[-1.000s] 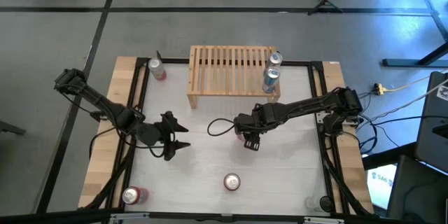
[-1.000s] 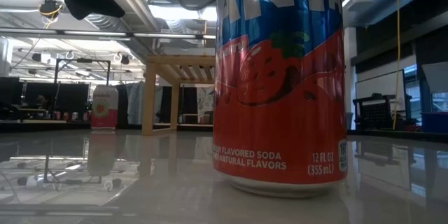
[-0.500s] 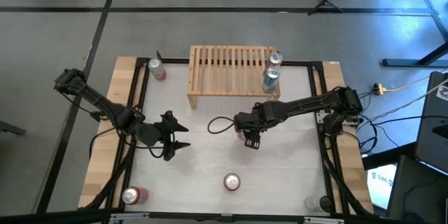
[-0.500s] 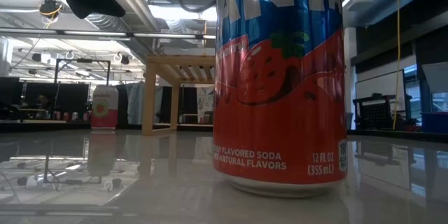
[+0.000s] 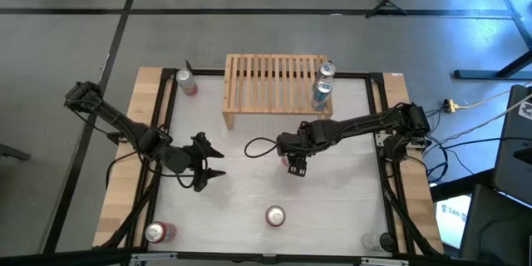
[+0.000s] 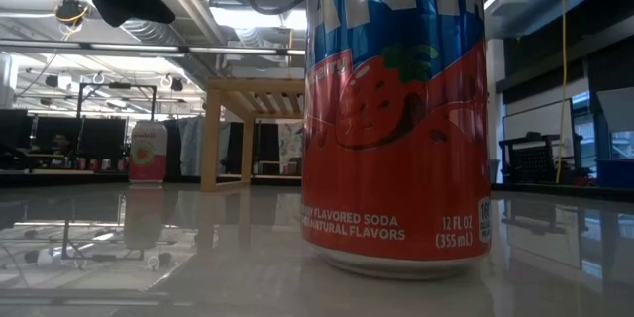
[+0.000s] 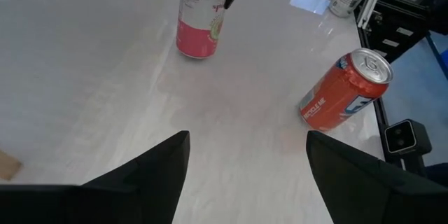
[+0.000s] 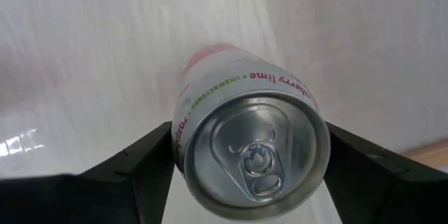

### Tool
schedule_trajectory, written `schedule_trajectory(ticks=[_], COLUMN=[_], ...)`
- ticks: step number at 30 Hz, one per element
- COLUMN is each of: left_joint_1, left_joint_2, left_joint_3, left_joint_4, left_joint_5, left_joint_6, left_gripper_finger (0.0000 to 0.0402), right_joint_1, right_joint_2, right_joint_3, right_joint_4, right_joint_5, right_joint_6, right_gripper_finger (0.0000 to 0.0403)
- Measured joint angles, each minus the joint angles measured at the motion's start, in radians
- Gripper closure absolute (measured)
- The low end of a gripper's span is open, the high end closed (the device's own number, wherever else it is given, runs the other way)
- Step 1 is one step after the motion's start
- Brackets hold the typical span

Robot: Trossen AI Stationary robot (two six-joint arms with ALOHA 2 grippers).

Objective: Place canned beverage on shelf
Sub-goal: Put the left pink soda can on the shelf

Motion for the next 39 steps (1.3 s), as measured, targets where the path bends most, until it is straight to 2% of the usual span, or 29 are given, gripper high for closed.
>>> schedule_trajectory(ticks=[5,14,22,26,31,35,39], left_joint_1=[0.0,0.0,0.014,0.024,0.055,0.103,0.161], left_joint_2=[0.0,0.0,0.0,0.0,0.026,0.107,0.227], left_joint_3=[0.0,0.0,0.01,0.035,0.053,0.089,0.179], left_joint_4=[0.007,0.054,0.113,0.121,0.163,0.215,0.217], left_joint_5=[0.0,-0.013,0.0,0.003,0.002,0.041,0.11], left_joint_6=[-0.001,-0.001,0.03,0.026,0.026,0.026,0.026], left_gripper_finger=[0.0122,0.0122,0.0122,0.0122,0.0122,0.0122,0.0122], right_joint_1=[0.0,0.001,0.002,0.029,0.102,0.153,0.215], right_joint_2=[0.001,0.005,-0.024,-0.114,-0.278,-0.409,-0.54], right_joint_3=[0.0,0.0,0.134,0.17,0.128,0.048,-0.06], right_joint_4=[0.046,0.067,-0.054,-0.075,-0.072,-0.07,-0.063], right_joint_5=[-0.043,-0.039,-0.027,-0.009,0.08,0.116,0.157], right_joint_6=[0.004,0.003,-0.052,-0.077,-0.079,-0.029,0.05], right_gripper_finger=[0.0097,0.0038,0.0031,0.0033,0.0033,0.0034,0.0034])
